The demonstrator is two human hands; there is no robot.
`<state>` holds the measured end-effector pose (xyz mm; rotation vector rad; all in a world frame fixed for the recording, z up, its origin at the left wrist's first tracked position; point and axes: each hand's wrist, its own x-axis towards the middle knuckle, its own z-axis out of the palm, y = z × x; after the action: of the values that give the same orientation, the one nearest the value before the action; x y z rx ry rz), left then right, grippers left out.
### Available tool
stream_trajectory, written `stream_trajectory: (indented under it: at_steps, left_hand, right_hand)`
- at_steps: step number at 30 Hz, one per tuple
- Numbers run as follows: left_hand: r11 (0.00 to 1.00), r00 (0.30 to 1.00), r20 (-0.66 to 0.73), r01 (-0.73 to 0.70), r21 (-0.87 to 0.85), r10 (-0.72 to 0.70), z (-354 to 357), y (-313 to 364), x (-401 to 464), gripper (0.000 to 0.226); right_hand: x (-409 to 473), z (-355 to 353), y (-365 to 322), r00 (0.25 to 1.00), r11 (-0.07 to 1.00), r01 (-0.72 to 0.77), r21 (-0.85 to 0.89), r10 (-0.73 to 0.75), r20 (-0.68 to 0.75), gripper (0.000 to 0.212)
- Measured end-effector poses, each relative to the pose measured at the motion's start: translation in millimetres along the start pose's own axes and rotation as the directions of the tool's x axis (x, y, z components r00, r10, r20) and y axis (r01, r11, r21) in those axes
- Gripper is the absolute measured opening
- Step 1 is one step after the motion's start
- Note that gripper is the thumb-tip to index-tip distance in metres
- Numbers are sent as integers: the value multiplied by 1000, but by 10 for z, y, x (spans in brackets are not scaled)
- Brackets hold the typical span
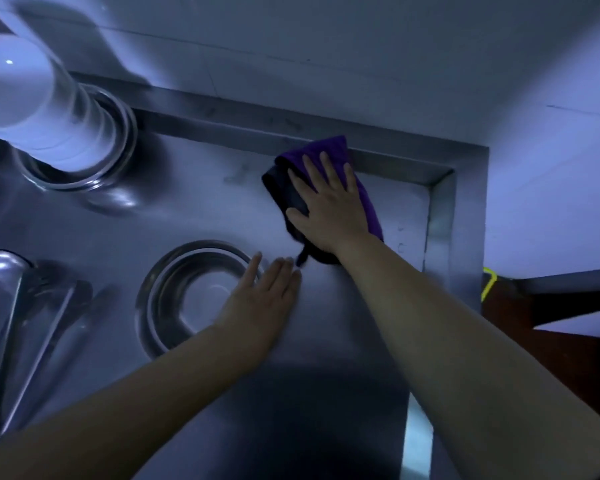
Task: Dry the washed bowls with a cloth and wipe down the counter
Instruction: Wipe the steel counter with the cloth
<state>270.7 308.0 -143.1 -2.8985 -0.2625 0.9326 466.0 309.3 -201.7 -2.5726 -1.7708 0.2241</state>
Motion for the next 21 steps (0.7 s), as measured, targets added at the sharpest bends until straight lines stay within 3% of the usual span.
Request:
stream_trajectory:
  at_steps: [5, 10, 16, 21]
  left_hand:
    - [999, 1000, -4, 26, 20, -26, 37, 51, 8, 89]
    - [1000, 999, -14, 31, 5, -31, 81, 72, -2, 97]
    - [997, 994, -104, 24, -75, -31, 199, 8, -117, 116]
    - [986, 953, -283, 69, -154, -111, 401, 70, -410, 88]
  right_hand:
    - [-528, -74, 628, 973, 973, -231, -8, 231, -1, 68]
    - [-718, -69, 594, 932, 932, -362, 26, 362, 24, 68]
    - [-1336, 70, 193, 933, 933, -359, -11, 360, 18, 69]
    - [-2044, 159, -317, 931, 931, -365, -15, 365, 19, 72]
